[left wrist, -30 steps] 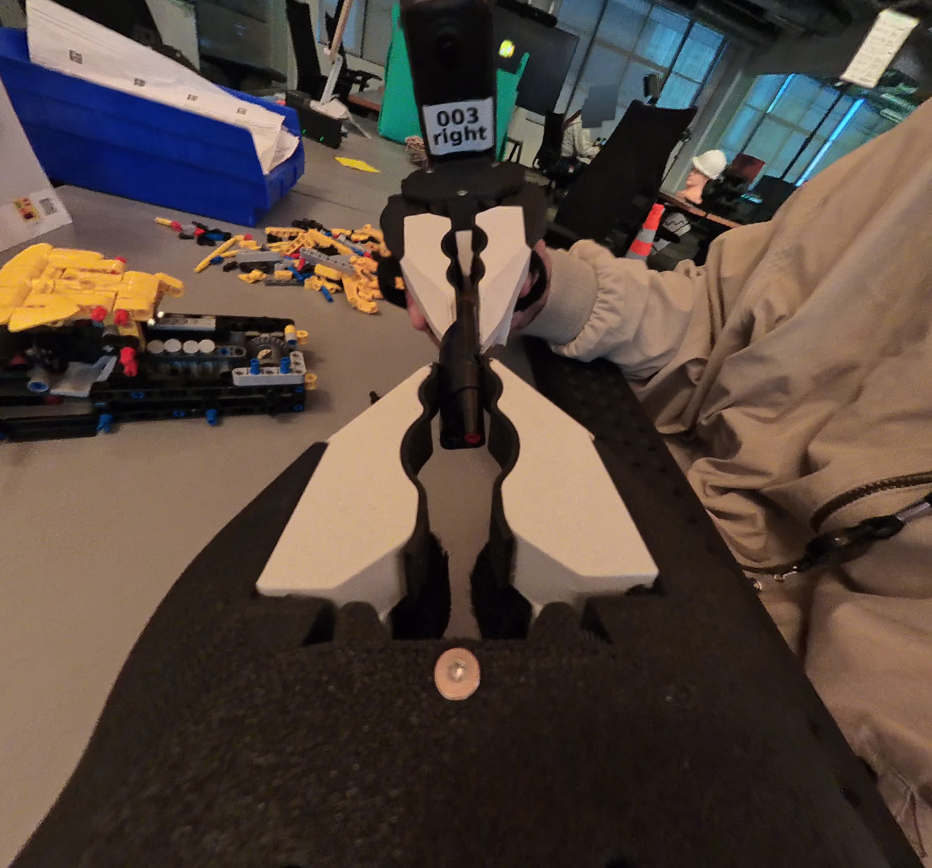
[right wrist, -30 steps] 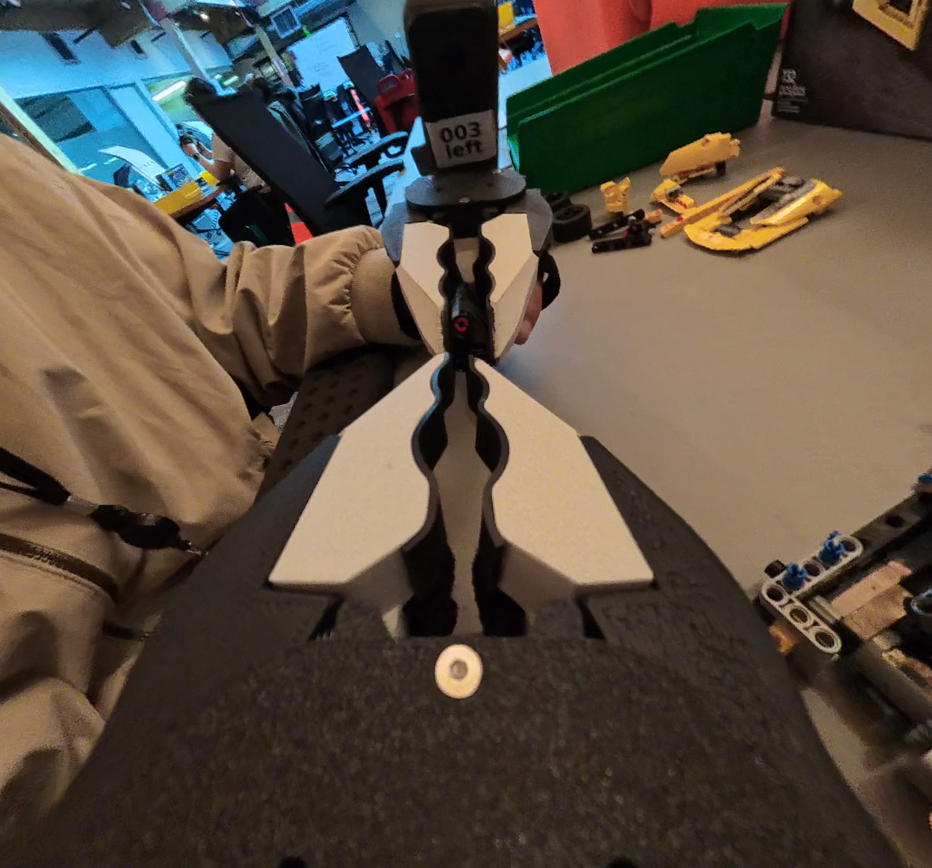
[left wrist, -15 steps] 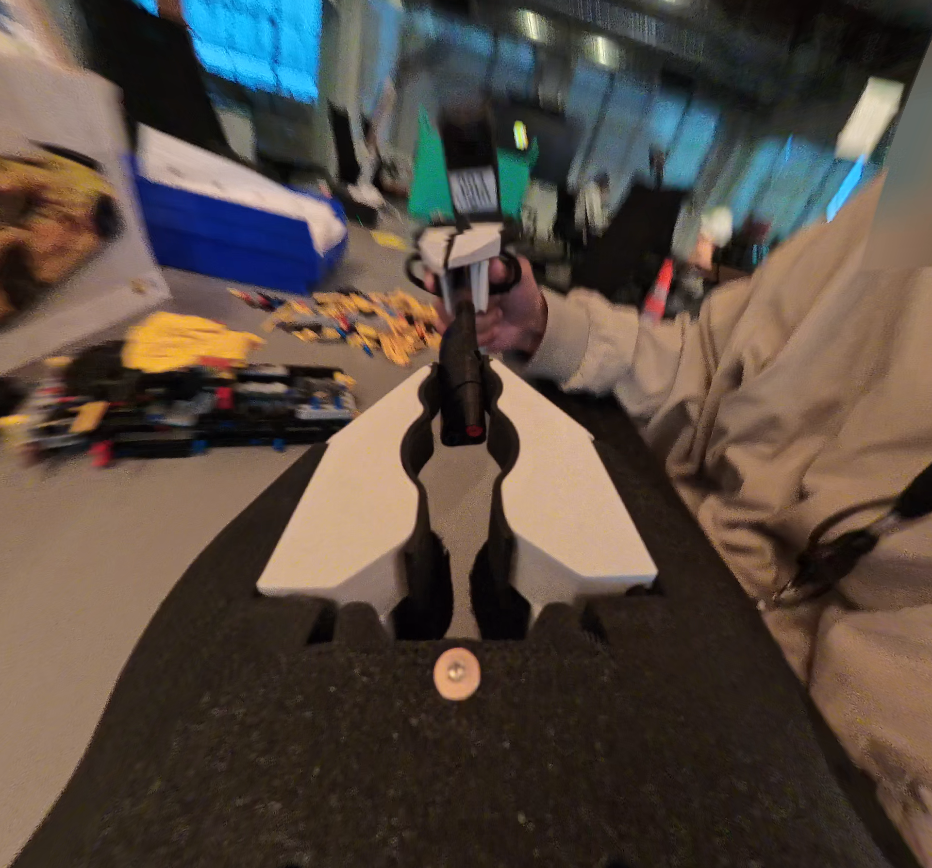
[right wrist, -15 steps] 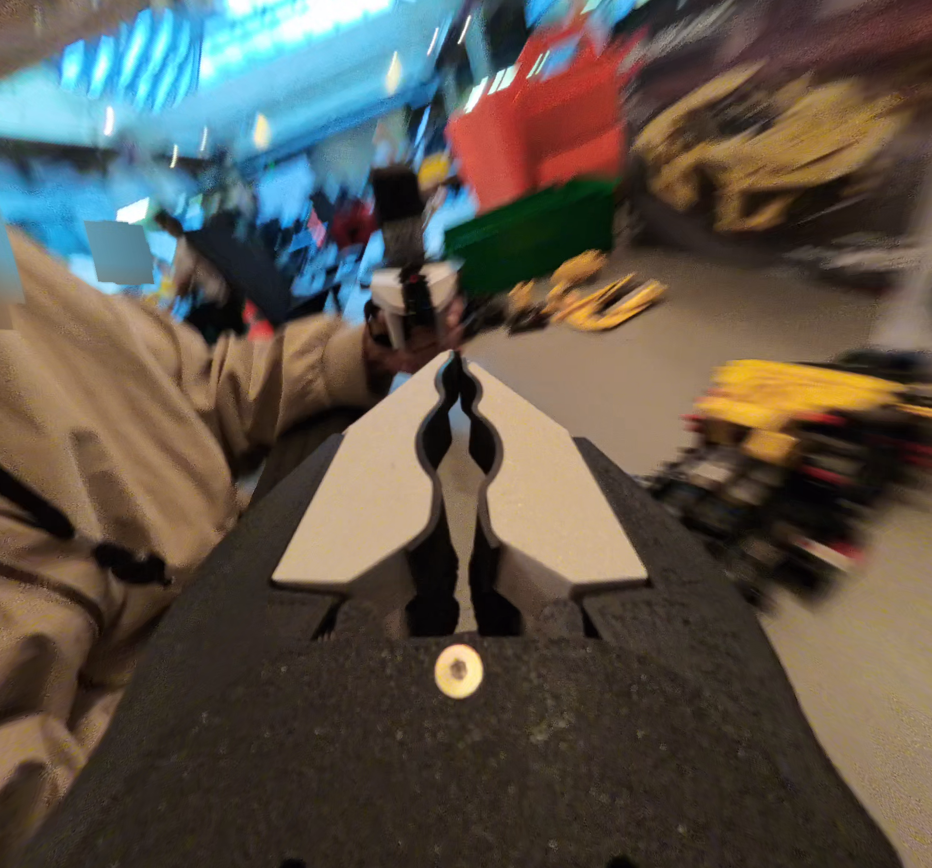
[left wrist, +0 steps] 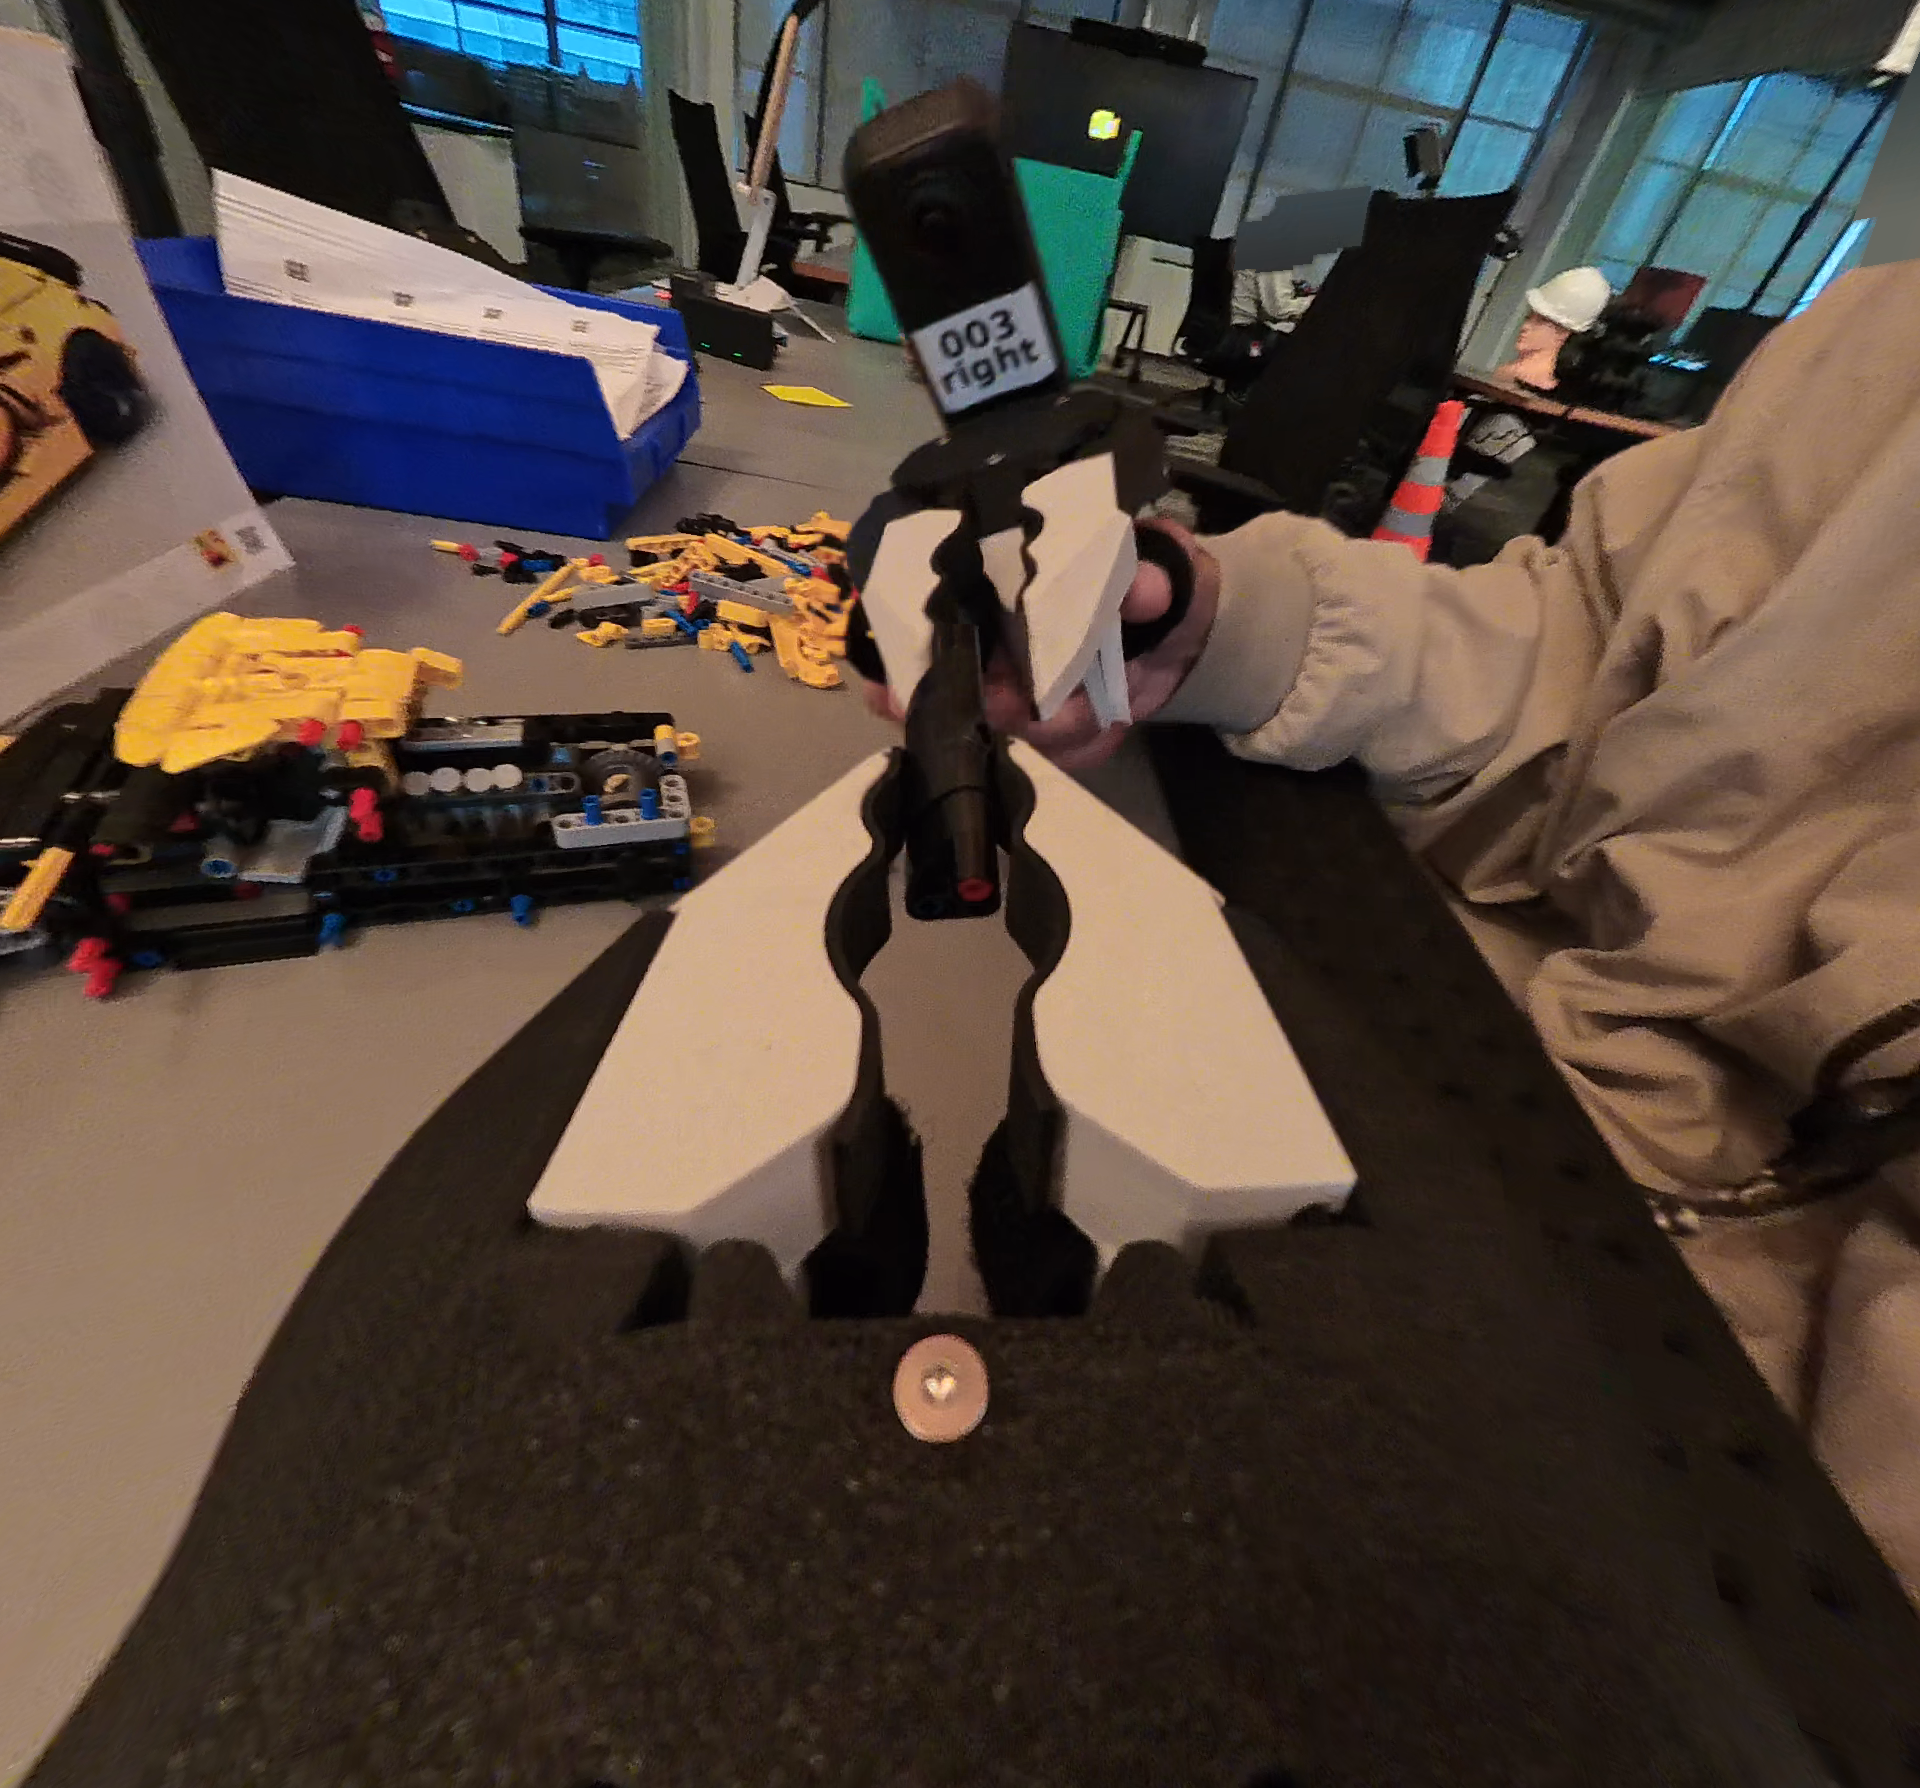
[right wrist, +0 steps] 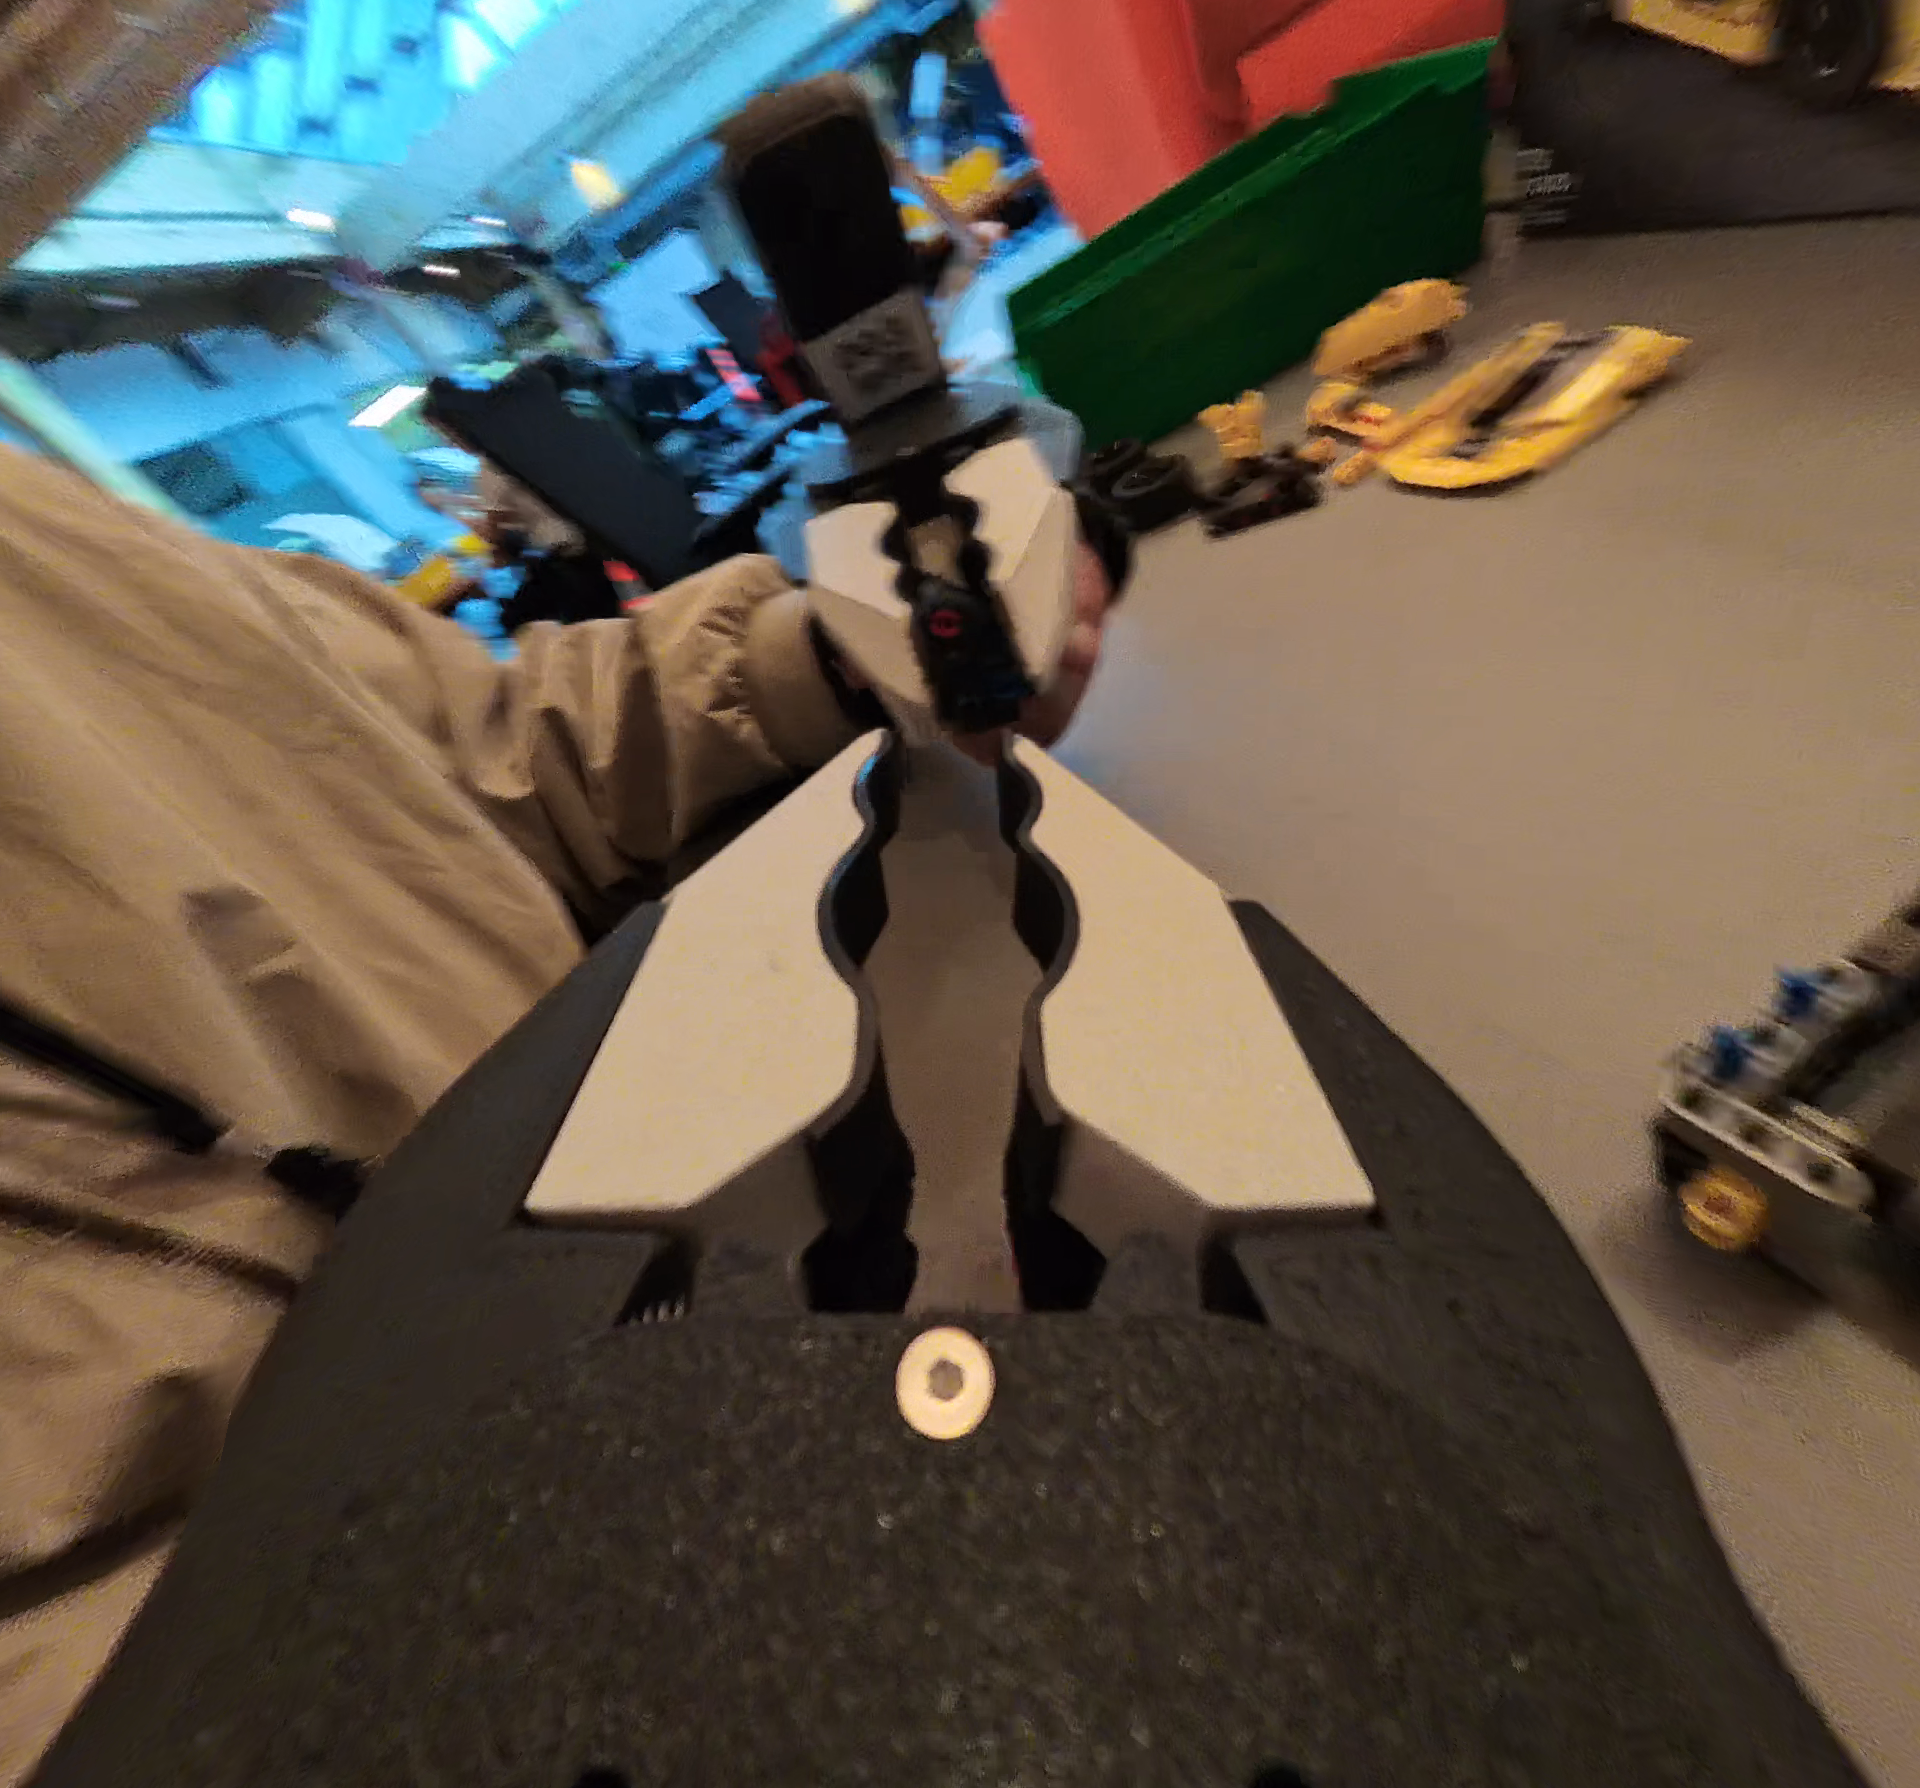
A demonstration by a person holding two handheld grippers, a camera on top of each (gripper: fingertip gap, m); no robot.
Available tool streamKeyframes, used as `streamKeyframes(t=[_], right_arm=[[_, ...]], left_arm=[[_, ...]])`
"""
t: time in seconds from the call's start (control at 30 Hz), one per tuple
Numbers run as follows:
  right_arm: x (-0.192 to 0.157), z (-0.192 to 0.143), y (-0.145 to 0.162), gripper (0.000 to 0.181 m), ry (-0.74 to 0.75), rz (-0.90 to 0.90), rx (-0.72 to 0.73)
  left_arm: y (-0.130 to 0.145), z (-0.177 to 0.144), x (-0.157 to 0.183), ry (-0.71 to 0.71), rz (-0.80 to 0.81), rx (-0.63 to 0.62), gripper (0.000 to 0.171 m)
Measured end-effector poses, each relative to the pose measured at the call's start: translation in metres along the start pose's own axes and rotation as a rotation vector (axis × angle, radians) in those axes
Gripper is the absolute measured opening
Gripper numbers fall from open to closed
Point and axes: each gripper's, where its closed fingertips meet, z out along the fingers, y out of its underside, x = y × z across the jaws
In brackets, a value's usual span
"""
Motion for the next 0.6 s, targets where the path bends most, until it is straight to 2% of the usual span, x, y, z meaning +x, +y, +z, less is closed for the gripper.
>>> streamKeyframes(t=[0.07, 0.2, 0.3, 0.6], right_arm=[[-0.010, 0.003, 0.003, 0.016, -0.054, -0.021, -0.021], [0.003, 0.001, -0.002, 0.021, 0.064, -0.132, 0.008], [0.000, 0.002, -0.001, 0.011, 0.043, -0.179, -0.006], [-0.002, 0.005, 0.002, 0.004, 0.034, -0.190, -0.014]], left_arm=[[-0.001, -0.002, 0.002, 0.021, -0.020, 0.008, 0.015], [0.001, -0.001, 0.007, 0.054, -0.036, -0.006, 0.015], [0.003, 0.001, 0.008, 0.057, -0.040, -0.016, 0.015], [0.006, 0.003, 0.008, 0.063, -0.043, -0.025, 0.015]])
